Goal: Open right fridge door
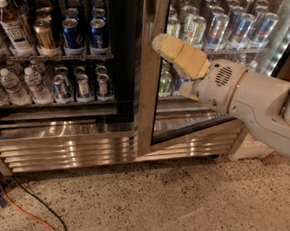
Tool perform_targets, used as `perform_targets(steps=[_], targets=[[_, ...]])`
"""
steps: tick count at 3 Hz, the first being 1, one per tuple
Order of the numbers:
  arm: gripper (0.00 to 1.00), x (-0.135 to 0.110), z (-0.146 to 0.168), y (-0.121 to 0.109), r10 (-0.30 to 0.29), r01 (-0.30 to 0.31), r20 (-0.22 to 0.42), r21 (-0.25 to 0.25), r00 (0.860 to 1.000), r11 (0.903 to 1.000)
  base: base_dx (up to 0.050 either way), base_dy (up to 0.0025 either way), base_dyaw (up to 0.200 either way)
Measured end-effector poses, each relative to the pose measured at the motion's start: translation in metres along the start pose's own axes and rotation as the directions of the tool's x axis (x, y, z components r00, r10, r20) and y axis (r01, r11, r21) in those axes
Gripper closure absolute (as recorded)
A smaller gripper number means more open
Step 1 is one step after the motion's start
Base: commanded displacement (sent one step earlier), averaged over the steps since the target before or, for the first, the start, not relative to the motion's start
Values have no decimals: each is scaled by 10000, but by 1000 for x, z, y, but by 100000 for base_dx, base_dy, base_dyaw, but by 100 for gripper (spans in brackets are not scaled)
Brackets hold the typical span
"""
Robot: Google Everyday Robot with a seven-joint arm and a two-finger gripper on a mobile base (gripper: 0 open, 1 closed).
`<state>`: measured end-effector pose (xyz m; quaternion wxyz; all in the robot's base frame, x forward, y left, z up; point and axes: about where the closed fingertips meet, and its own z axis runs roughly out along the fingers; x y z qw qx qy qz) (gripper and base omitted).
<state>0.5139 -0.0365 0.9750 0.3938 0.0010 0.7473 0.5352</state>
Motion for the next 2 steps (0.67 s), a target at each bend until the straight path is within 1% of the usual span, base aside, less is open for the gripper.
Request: perform_targets(steps=[1,2], targets=[[0,8,4,-6,374,-364,150,-640,9992,9973,0,0,0],[0,-21,7,-10,-123,267,679,-2143,9976,9764,0,0,0]])
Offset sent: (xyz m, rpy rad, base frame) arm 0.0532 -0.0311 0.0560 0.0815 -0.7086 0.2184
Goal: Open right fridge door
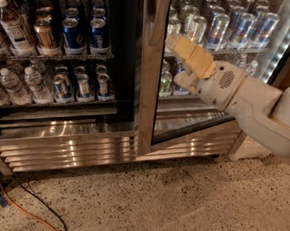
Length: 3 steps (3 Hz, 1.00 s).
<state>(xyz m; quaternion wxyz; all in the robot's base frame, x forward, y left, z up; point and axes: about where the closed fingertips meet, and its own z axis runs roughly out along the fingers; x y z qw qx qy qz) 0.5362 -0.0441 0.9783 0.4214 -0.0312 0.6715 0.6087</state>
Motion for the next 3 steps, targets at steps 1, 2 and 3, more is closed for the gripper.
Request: perform_targets(steps=[1,2,3], targets=[[0,-43,9,12,-2548,2548,188,-1421,9668,9565,0,0,0],[0,-77,18,40,-5037,4921,-26,-2090,8639,8451,0,0,0],[0,-84,25,78,-6343,5845,-1245,-2861,7630,7593,0,0,0]])
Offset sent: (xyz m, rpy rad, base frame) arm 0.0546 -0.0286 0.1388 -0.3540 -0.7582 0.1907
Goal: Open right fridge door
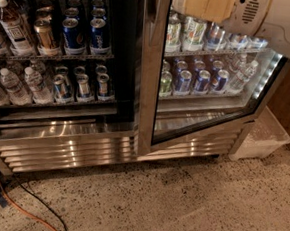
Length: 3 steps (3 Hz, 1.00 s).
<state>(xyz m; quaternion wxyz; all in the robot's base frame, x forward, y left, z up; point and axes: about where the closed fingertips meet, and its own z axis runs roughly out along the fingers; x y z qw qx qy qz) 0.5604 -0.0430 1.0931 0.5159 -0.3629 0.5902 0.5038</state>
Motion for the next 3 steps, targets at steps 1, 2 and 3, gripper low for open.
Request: perform_targets(steps=[1,2,3], targets=[[0,6,-1,0,-201,203,-680,25,9975,9998,0,0,0],[0,8,2,4,25,-39,-321,-419,9995,9991,0,0,0],[0,6,-4,35,284,-285,-25,-1124,9996,9932,0,0,0]])
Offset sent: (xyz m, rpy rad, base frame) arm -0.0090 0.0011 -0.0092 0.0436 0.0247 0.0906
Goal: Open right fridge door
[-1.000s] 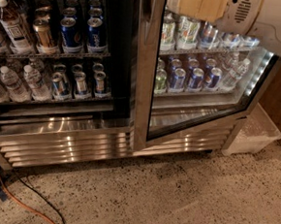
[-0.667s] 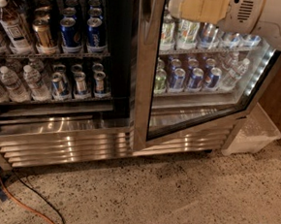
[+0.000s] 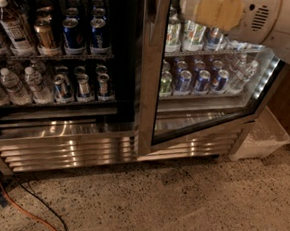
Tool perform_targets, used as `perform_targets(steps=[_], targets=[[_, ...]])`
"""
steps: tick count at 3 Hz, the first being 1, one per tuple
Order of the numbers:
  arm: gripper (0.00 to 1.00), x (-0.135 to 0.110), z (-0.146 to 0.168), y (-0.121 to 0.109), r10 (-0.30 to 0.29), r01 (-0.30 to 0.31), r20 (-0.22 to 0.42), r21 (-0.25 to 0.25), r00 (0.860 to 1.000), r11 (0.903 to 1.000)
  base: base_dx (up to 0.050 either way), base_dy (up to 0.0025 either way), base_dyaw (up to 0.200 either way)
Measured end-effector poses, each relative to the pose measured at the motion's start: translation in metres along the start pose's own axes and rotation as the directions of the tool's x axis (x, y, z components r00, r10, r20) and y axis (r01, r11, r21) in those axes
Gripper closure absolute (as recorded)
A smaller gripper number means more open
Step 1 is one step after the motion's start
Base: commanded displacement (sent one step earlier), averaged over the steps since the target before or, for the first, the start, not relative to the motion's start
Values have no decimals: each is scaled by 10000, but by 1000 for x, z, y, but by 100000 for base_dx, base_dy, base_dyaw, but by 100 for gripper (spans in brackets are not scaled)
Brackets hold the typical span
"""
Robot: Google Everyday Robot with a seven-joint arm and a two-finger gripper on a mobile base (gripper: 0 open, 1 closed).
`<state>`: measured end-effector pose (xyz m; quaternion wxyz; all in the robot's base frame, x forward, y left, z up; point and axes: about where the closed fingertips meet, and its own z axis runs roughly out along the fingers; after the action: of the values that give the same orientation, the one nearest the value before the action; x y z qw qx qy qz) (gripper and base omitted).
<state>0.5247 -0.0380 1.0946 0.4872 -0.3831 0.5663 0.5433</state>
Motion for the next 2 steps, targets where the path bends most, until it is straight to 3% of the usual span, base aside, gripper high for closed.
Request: perform_targets(steps=[1,2], targets=[[0,-6,-12,33,54,-59,-199,-258,9998,9997,0,0,0],[0,-5,-27,38,366,-383,-767,-199,9964,9991,0,0,0]])
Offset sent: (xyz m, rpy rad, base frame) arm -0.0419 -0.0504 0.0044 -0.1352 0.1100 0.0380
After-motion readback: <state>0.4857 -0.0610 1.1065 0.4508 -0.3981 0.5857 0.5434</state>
